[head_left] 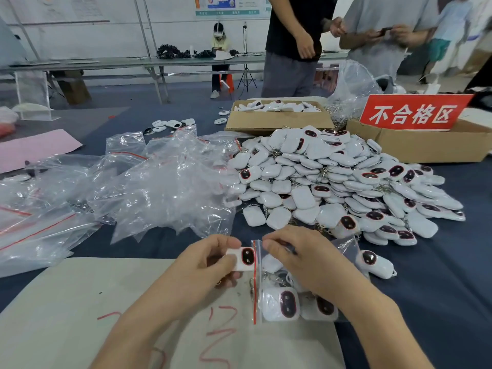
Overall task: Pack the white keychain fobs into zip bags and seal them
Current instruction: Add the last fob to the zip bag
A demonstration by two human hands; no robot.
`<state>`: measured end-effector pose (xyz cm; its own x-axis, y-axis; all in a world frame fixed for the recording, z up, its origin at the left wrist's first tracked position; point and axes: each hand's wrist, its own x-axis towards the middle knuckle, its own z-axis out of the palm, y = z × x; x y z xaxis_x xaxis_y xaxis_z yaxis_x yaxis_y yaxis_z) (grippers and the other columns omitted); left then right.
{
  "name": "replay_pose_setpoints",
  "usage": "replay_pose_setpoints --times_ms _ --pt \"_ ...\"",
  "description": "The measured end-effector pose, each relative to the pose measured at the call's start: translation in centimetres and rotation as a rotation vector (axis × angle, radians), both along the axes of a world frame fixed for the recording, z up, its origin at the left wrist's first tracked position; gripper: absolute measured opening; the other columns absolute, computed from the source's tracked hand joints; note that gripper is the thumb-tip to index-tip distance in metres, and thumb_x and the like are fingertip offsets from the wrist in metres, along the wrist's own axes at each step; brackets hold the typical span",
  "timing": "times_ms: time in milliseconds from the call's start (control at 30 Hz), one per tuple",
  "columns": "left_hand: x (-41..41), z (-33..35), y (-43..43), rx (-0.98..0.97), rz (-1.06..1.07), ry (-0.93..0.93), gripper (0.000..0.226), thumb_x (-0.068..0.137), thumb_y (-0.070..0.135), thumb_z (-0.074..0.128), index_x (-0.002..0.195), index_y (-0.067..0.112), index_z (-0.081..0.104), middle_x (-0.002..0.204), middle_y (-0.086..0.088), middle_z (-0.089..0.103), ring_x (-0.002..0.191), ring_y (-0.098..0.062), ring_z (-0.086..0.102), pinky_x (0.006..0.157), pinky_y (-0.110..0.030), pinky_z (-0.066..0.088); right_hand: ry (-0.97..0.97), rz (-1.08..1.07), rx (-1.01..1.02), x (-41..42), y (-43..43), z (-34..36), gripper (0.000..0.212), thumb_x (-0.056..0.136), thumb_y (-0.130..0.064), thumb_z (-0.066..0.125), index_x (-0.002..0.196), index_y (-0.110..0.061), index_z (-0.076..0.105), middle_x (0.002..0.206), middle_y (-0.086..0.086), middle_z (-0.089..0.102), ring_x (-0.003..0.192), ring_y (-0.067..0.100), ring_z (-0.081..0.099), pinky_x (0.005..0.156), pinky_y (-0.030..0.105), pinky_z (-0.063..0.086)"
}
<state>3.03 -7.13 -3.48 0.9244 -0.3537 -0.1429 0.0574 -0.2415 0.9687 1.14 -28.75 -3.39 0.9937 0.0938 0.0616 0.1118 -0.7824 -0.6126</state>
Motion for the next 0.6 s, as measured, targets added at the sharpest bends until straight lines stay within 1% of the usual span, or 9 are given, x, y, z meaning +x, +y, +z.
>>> replay_pose_setpoints --times_ms 100,200,267,333,400,467,500,567,600 --pt "-0.3 0.3 -0.1 -0.086 -0.023 0.091 0.024 0.096 0.001 0.063 0.119 0.010 0.063 0.090 -0.016 0.073 0.071 -0.019 0.067 0.062 -0.021 0.050 0.008 0.017 0.012 0.0 -0.2 0.0 0.026 0.099 -0.051 0.049 0.110 -0.038 0.069 0.103 -0.019 0.064 0.099 -0.005 0.055 0.090 0.025 0.047" --pt "-0.7 0.6 -0.6 -0.152 -0.086 0.149 0.021 0.094 0.003 0.065 0.115 0.005 0.069 0.094 -0.017 0.076 0.072 -0.017 0.069 0.063 -0.019 0.052 -0.002 0.021 0.016 0.0 -0.1 -0.1 0.023 0.099 -0.049 0.050 0.104 -0.037 0.068 0.099 -0.020 0.064 0.096 -0.005 0.055 0.088 0.024 0.046" --pt "-1.1 0.4 -1.5 -0.170 -0.084 0.136 0.020 0.093 0.003 0.066 0.112 0.006 0.073 0.094 -0.014 0.077 0.073 -0.018 0.070 0.068 -0.024 0.054 -0.011 0.020 0.033 0.0 -0.1 -0.2 0.020 0.100 -0.043 0.050 0.103 -0.034 0.068 0.097 -0.019 0.065 0.095 -0.004 0.056 0.087 0.024 0.047" --pt "-1.5 -0.2 -2.5 -0.187 -0.038 0.101 0.020 0.092 0.004 0.069 0.110 0.008 0.075 0.090 -0.016 0.074 0.071 -0.020 0.069 0.068 -0.033 0.053 -0.008 0.007 0.054 0.1 -0.2 -0.3 0.020 0.102 -0.038 0.049 0.104 -0.031 0.068 0.096 -0.016 0.066 0.092 -0.002 0.058 0.085 0.025 0.048" --pt "-1.6 -0.9 -3.4 -0.245 0.044 0.090 0.019 0.086 0.004 0.075 0.104 0.012 0.076 0.084 -0.016 0.070 0.066 -0.022 0.065 0.066 -0.034 0.049 0.004 -0.016 0.086 0.2 -0.3 -0.2 0.020 0.102 -0.039 0.049 0.102 -0.032 0.067 0.090 -0.015 0.067 0.084 -0.003 0.059 0.076 0.020 0.047" --pt "-1.6 -1.3 -3.8 -0.335 0.081 0.110 0.026 0.076 0.008 0.086 0.098 0.018 0.076 0.082 -0.016 0.069 0.066 -0.025 0.062 0.069 -0.037 0.048 0.006 -0.029 0.108 0.2 -0.3 -0.2 0.018 0.101 -0.041 0.050 0.099 -0.035 0.066 0.084 -0.014 0.066 0.079 -0.003 0.060 0.069 0.017 0.044" --pt "-1.6 -1.3 -3.8 -0.331 0.069 0.084 0.029 0.074 0.012 0.087 0.097 0.024 0.076 0.081 -0.014 0.070 0.066 -0.024 0.062 0.069 -0.036 0.048 -0.003 -0.032 0.113 0.2 -0.3 -0.2 0.017 0.101 -0.041 0.050 0.097 -0.036 0.066 0.083 -0.014 0.066 0.076 -0.002 0.061 0.069 0.017 0.045" --pt "-1.8 -1.4 -3.8 -0.247 0.020 0.002 0.026 0.076 0.021 0.076 0.096 0.037 0.071 0.081 -0.007 0.074 0.063 -0.016 0.062 0.065 -0.029 0.049 -0.018 -0.039 0.106 0.2 -0.3 -0.2 0.014 0.100 -0.042 0.051 0.093 -0.038 0.063 0.082 -0.015 0.066 0.075 0.001 0.062 0.069 0.019 0.047" --pt "-1.9 -1.4 -3.8 -0.203 0.009 -0.033 0.026 0.080 0.022 0.072 0.096 0.041 0.069 0.082 -0.004 0.075 0.063 -0.014 0.062 0.062 -0.027 0.049 -0.018 -0.042 0.098 0.2 -0.2 -0.1 0.014 0.099 -0.043 0.051 0.093 -0.039 0.063 0.083 -0.016 0.066 0.076 0.002 0.062 0.070 0.020 0.048"
